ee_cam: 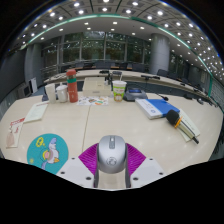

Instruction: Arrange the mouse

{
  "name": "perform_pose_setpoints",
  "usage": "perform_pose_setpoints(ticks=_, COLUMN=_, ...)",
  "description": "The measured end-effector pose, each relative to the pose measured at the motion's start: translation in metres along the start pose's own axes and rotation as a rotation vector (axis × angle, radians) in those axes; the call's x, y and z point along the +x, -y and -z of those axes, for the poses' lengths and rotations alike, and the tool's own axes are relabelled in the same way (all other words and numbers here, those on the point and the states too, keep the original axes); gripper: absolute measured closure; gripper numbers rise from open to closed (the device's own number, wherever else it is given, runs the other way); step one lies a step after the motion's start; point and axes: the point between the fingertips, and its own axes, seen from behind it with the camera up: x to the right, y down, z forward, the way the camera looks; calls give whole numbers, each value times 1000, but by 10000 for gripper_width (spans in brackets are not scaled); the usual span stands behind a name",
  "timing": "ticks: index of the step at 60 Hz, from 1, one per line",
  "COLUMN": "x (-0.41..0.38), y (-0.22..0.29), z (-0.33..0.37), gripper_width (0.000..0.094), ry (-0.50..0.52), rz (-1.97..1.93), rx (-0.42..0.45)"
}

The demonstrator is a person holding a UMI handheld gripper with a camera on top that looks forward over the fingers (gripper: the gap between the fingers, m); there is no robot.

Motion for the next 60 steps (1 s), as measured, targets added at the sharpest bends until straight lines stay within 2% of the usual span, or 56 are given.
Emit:
perform_pose_setpoints(ticks=7, x=-80, y=53, z=30, gripper_width=577, ry=86, rz=5, rx=82)
perform_pose_setpoints(ticks=11, x=-132, y=61, z=34, gripper_width=580, ry=142, rz=22, rx=88)
perform_pose_setpoints(ticks=17, x=-199, y=35, z=18, gripper_width=580, ry=197, rz=26, rx=38)
perform_pose_setpoints(ticks=27, x=-254, y=-23, z=-17, gripper_width=572, ry=208, rz=14, rx=-55)
perform_pose_setpoints(ticks=37, x=-263, y=-61, z=-36, gripper_width=466, ry=195, rz=-2, rx=-126)
perform_pose_setpoints(ticks=40, x=-260, y=-59, z=-35, gripper_width=418, ry=194, rz=6, rx=-113)
perform_pose_setpoints(ticks=43, x=-257, y=-62, z=-32, gripper_width=274, ry=178, rz=23, rx=-129)
perform_pose_setpoints(ticks=46, x=-255, y=-58, z=-21, gripper_width=59, ry=174, rz=35, rx=-128)
perform_pose_setpoints(ticks=49, x=-252, y=-50, z=-5, gripper_width=100, ry=164, rz=49, rx=-120)
perform_pose_setpoints(ticks=60, x=-243, y=-5, z=89, gripper_width=70, ry=118, rz=83, rx=-62)
